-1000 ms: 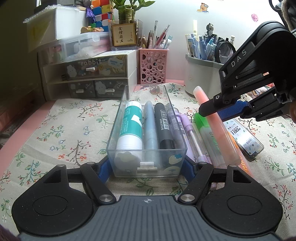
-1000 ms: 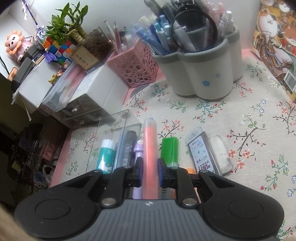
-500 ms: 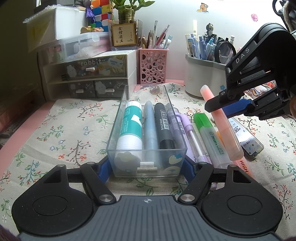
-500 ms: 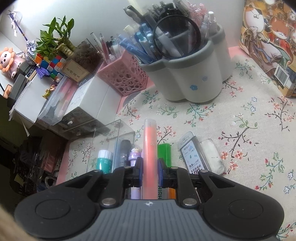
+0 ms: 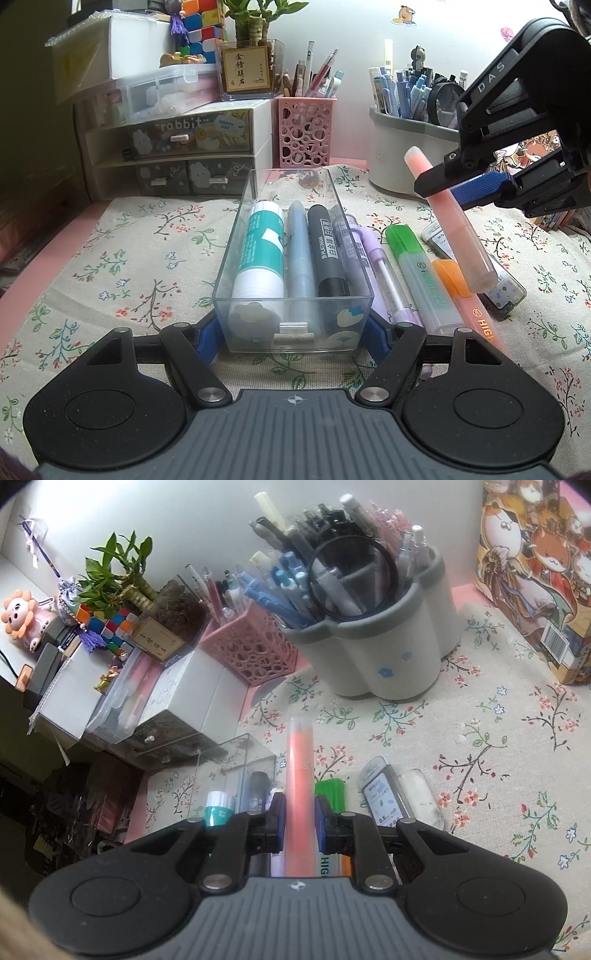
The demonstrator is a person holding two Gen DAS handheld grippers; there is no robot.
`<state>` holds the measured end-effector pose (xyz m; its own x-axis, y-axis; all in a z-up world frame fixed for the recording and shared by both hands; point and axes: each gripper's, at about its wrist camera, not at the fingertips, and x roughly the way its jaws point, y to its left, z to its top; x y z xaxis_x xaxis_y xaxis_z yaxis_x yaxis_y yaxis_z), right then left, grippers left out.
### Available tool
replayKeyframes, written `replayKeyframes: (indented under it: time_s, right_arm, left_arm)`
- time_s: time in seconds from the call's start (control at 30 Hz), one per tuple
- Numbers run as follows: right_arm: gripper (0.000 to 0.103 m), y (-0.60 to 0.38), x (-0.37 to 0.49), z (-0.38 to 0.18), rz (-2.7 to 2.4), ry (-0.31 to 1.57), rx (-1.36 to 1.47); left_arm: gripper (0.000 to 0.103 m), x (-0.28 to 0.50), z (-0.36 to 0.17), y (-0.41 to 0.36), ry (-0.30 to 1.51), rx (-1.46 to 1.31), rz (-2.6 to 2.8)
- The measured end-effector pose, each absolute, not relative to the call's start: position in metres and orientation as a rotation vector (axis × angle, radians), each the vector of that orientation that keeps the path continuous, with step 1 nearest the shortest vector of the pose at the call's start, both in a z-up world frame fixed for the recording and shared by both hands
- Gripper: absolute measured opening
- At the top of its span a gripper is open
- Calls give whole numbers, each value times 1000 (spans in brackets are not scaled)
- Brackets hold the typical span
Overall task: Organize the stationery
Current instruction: 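Grasp the pink highlighter with the right gripper and lift it, then lower the pink highlighter into the clear box and open the right gripper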
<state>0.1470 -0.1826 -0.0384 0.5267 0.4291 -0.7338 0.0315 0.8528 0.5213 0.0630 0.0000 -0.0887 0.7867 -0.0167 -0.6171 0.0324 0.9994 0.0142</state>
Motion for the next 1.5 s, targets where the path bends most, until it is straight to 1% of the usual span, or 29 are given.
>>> replayKeyframes:
  time_s: [0.33, 0.43, 0.77, 0.87, 1.07, 1.13, 1.2, 1.27, 1.43, 1.5]
  right_arm:
    - [10, -158, 162, -33, 301, 1024, 542]
    - [10, -149, 169, -32, 358, 1034, 593]
    - [10, -131, 188, -49, 359, 1061, 679]
    - [10, -121, 191, -54, 352, 1086, 626]
    - [11, -114, 191, -60, 381, 1090, 615]
    - [12, -109, 191, -62, 415, 1105, 591]
    - [17, -106, 192, -64, 421, 1134, 559]
    - [18, -108, 189, -64, 413, 1120, 547]
    - [18, -109, 182, -58, 447, 1096, 498]
    - [13, -105, 179, -54, 454, 1084, 440]
  left_arm:
    - [73, 63, -89, 0, 665, 25, -27]
    - [73, 63, -89, 0, 665, 25, -26]
    - [73, 63, -89, 0, 665, 25, -27]
    - [73, 63, -89, 0, 665, 25, -26]
    - [73, 63, -89, 0, 665, 25, -27]
    - [73, 63, -89, 0, 665, 25, -27]
    - [73, 63, -89, 0, 665, 25, -27]
    - [73, 63, -89, 0, 665, 25, -27]
    - [73, 63, -89, 0, 665, 25, -26]
    - [73, 63, -89, 0, 665, 25, -26]
